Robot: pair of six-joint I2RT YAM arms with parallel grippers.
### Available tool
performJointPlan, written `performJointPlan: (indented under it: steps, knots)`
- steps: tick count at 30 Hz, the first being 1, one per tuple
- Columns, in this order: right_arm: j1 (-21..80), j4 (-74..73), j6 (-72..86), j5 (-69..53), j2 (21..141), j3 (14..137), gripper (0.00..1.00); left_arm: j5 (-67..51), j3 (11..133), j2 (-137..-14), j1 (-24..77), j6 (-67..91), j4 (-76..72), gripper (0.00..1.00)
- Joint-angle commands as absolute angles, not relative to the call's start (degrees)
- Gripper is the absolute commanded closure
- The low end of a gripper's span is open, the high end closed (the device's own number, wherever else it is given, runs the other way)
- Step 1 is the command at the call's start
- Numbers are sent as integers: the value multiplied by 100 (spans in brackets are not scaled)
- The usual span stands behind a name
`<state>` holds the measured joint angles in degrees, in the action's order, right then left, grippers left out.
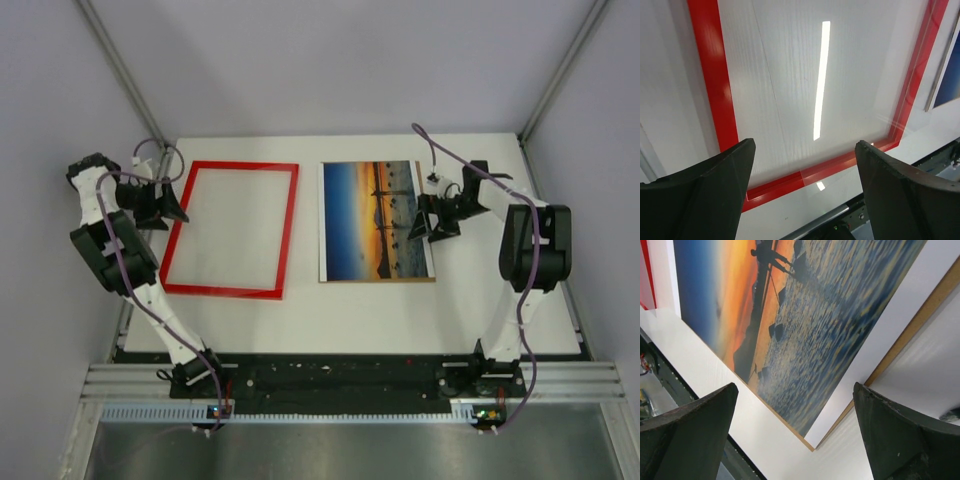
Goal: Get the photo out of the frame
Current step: Place the photo frame item at the center of the board.
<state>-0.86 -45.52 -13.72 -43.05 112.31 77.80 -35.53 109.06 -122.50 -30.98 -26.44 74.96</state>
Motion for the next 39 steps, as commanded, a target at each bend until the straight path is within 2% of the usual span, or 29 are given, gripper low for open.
performJointPlan:
  steps: [1,11,16,25,33,39]
  knots:
    - [-53,-4430,-1459,-3964,10741,7919,1,-3963,11434,-11698,-3059,-2295,7321,11]
    - [-53,-4052,-1222,-4007,10898,7761,1,-4165,10486,-11566,-2040,-2030,6768,10]
    - [-53,-3894,-1037,-4307,11179,7848,1,-4175,10353,-11566,-1136,-1837,6566,9]
    - [-53,-3806,-967,-4105,11557,7972,1,-4122,11503,-11856,280,-1539,6698,9]
    - [-70,-3762,-905,-4052,11479,8007,1,-3780,12409,-12471,1431,-1003,6329,9]
    - [-132,-3762,-800,-4087,11479,7911,1,-3525,12629,-12989,1968,-466,5652,8]
